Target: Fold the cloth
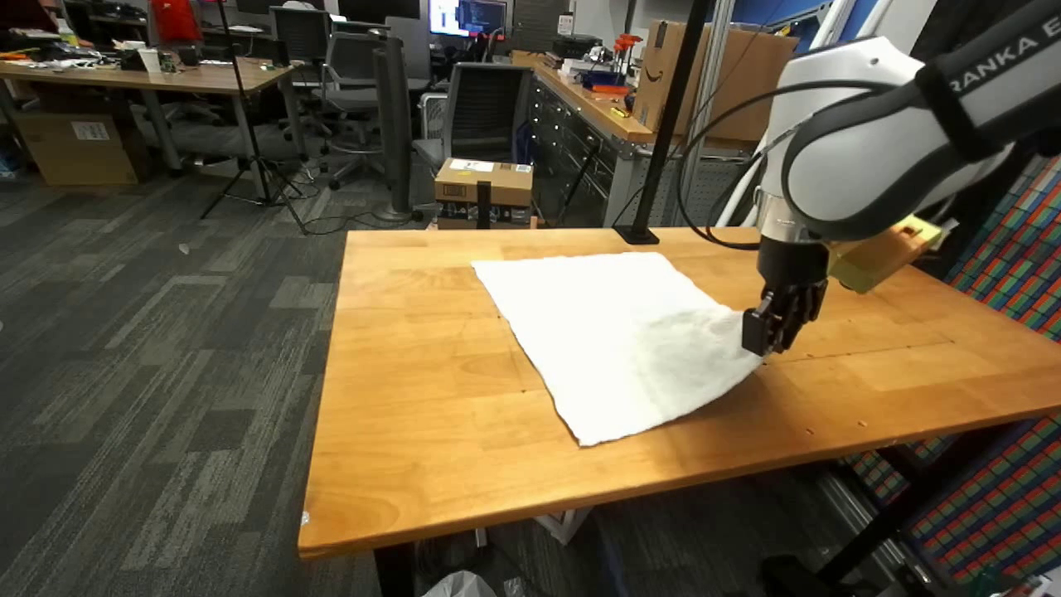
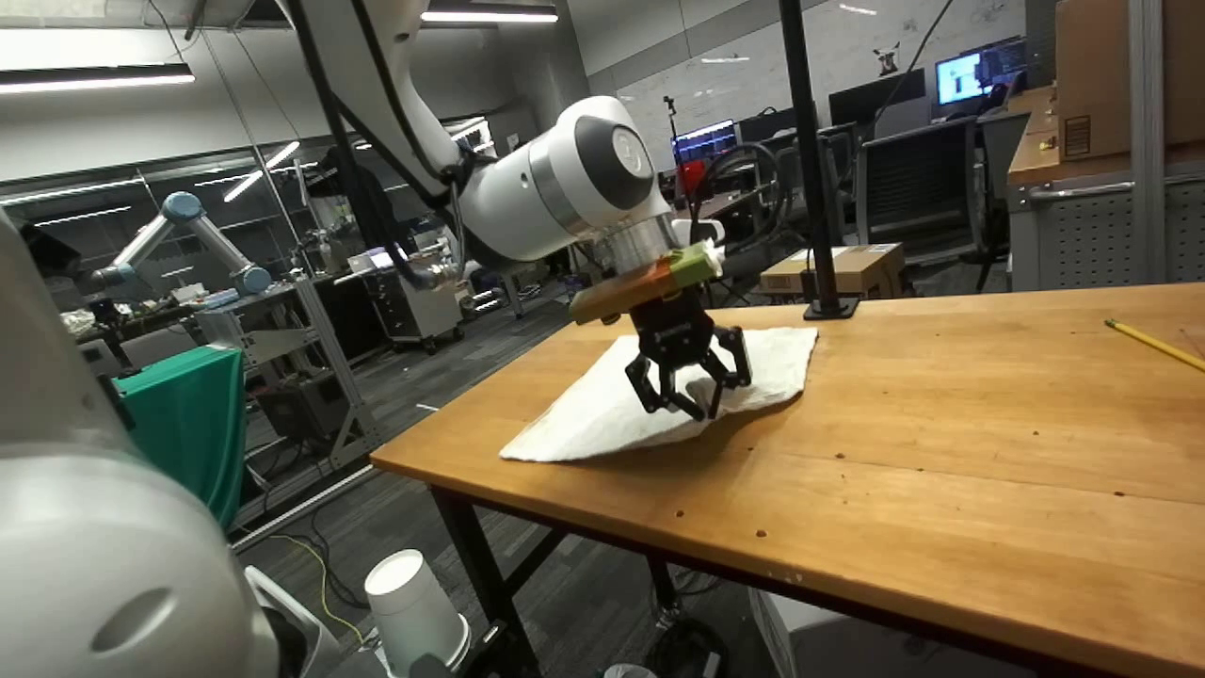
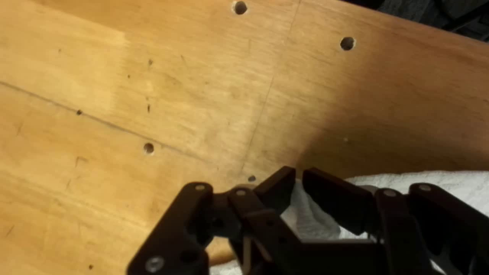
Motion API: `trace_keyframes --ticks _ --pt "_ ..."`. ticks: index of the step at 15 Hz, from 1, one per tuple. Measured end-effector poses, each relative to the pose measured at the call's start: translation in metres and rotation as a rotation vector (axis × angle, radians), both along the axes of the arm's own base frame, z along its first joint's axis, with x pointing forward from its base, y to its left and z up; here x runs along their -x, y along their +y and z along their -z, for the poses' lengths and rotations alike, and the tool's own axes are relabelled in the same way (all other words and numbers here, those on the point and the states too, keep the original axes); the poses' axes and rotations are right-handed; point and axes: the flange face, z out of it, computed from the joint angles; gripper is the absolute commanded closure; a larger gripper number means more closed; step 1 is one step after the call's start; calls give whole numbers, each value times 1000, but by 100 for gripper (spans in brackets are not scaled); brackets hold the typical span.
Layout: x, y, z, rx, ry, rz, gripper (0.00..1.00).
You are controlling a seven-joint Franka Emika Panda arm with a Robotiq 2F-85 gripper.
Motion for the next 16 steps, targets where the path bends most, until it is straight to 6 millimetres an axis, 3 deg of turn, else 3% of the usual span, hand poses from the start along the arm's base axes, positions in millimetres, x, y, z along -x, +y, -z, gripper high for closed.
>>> trace_keyframes --ticks 4,7,10,16 --pt "-32 48 -48 74 -15 -100 92" --pt "-54 96 -70 114 -21 -188 91" --pt "-76 148 -70 146 3 -268 91" --pt "-122 238 -46 203 26 -400 91"
